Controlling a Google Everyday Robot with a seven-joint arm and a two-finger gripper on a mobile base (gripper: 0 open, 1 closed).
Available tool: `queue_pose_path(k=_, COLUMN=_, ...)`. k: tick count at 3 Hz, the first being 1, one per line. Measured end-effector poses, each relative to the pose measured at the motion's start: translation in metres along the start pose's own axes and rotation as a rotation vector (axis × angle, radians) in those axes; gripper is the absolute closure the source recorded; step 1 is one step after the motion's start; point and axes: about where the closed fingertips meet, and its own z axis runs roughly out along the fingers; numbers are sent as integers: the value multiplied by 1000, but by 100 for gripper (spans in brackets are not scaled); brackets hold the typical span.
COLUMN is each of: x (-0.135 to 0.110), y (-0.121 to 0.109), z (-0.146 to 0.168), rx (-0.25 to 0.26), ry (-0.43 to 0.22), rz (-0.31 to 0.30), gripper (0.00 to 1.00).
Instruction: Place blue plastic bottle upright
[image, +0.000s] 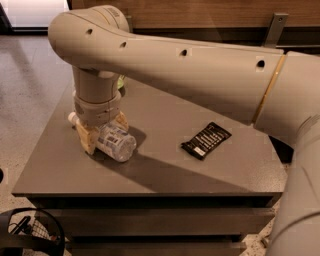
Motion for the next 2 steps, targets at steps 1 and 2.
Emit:
queue_pose_path(k=1, x=0, y=0, z=-2, rx=0, ry=0, rz=0, gripper=72)
queue_pose_path(k=2, x=0, y=1, z=-4, rx=0, ry=0, rz=0, gripper=95)
